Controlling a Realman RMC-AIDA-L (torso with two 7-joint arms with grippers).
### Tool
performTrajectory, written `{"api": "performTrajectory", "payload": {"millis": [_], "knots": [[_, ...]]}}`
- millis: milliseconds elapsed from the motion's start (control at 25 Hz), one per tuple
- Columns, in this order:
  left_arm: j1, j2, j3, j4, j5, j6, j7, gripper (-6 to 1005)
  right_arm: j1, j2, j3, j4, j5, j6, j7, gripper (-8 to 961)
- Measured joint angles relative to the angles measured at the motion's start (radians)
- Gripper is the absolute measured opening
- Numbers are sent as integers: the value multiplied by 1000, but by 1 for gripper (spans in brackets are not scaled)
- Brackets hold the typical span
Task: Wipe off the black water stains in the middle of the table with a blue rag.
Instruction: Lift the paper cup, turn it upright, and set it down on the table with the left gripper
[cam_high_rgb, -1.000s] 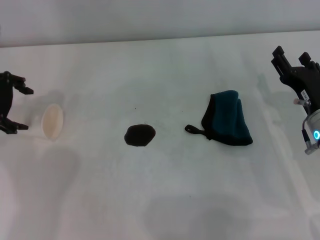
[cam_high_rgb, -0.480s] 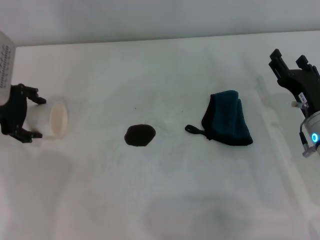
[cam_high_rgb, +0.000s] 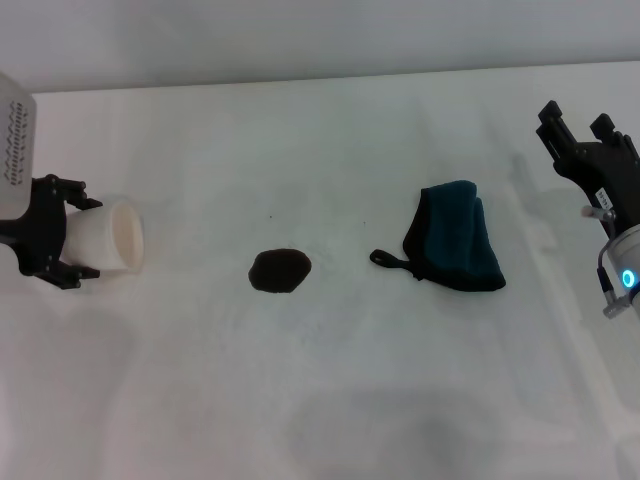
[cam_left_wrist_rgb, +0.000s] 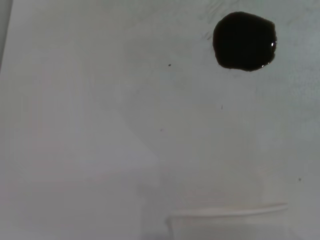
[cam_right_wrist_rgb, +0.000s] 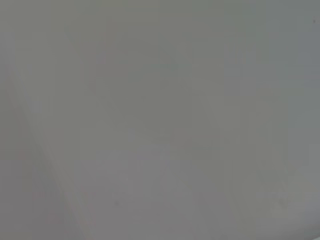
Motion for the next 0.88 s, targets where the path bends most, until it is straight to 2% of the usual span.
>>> {"api": "performTrajectory", "payload": {"millis": [240, 400, 480, 520, 600, 680, 800, 880], "knots": [[11, -2, 0, 0, -22, -1, -1, 861, 1, 0, -2, -3, -19, -4, 6, 825], [32, -4, 0, -16, -172, 1, -10, 860, -3, 0, 1, -3, -25, -5, 8, 826], [61, 0, 0, -40, -371, 25, -24, 807, -4, 0, 1, -2, -26, -6, 8, 826], [61, 0, 0, -40, -371, 25, -24, 780, -4, 0, 1, -2, -26, -6, 8, 826], [95, 0, 0, -44, -539, 53, -28, 727, -4, 0, 1, -3, -26, -7, 8, 825], [129, -3, 0, -37, -672, 63, -29, 727, -4, 0, 1, -6, -26, -7, 9, 822], [192, -5, 0, 19, -887, 64, -15, 727, -3, 0, -1, -9, -26, -8, 9, 820], [252, -2, 0, 112, -1045, 60, 22, 727, -6, -1, -2, -24, -26, -14, 21, 820]]}}
